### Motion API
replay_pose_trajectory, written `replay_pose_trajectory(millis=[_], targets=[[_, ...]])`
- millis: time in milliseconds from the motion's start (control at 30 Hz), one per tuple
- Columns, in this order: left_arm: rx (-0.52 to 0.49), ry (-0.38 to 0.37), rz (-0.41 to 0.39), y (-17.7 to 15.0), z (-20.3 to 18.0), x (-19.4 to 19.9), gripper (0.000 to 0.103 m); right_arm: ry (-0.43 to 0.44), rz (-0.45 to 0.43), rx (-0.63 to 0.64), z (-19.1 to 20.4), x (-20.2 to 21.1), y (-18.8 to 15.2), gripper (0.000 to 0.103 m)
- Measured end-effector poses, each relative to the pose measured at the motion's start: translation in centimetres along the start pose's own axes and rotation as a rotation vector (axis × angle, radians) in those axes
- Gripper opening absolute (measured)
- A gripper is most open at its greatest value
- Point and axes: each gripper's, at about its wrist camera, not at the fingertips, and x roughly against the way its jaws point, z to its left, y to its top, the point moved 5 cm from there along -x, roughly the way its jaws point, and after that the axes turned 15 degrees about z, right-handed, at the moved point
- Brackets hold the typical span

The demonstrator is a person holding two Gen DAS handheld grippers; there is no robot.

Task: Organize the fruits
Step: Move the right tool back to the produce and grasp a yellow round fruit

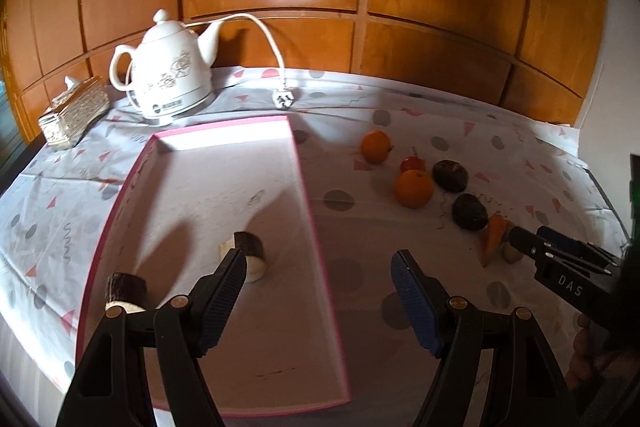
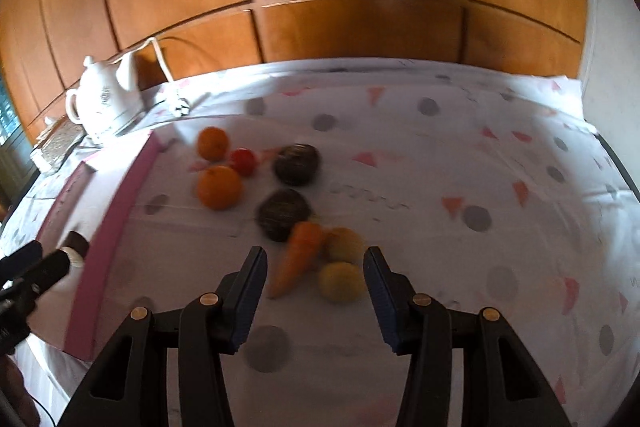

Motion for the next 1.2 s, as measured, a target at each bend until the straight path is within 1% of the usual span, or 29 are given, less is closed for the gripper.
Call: replay_pose_trajectory(millis=[167, 300, 533, 600, 833, 867, 900, 1000, 1100, 1200], targets=[[-0.032, -0.022, 0.012, 0.3, -1.5, -0.4, 0.075, 0.012, 0.013, -0.018, -1.3, -0.1, -0.5, 0.051], [-0.053, -0.035, 0.028, 0.0, -2.5, -0.7, 0.075, 0.029, 0.021, -0.008, -1.1, -0.2, -0.6, 0.051], [-0.077, -0.068, 0.047, -0.5, -3.5, -1.1, 0.075, 0.032, 0.031, 0.017, -1.3, -0.4, -1.3, 0.05], [-0.084, -0.076, 0.048, -0.5, -3.7, -1.1, 0.075, 0.032, 0.04, 0.017, -1.3, -0.7, -1.3, 0.042], [-0.108, -0.109, 0.056, -0.4, -4.5, -1.2, 0.075, 0.016, 0.066, 0.042, -1.2, -2.1, -1.0, 0.041], [-0.11, -0.117, 0.06, -0.4, -4.7, -1.3, 0.075, 0.013, 0.07, 0.041, -1.3, -2.3, -1.0, 0.038], [-0.114, -0.127, 0.062, -0.3, -4.9, -1.4, 0.075, 0.004, 0.073, 0.048, -1.4, -2.5, -1.0, 0.025], [-0.12, -0.161, 0.068, -0.1, -5.4, -1.5, 0.075, -0.022, 0.064, 0.077, -1.5, -2.2, -1.0, 0.026], [-0.111, -0.205, 0.102, 0.2, -6.0, -2.3, 0.074, -0.064, 0.044, 0.115, -1.9, -1.5, -1.4, 0.026], [-0.129, -0.23, 0.123, 0.3, -7.1, -3.0, 0.066, -0.128, 0.032, 0.108, -3.1, -1.3, -1.6, 0.026]])
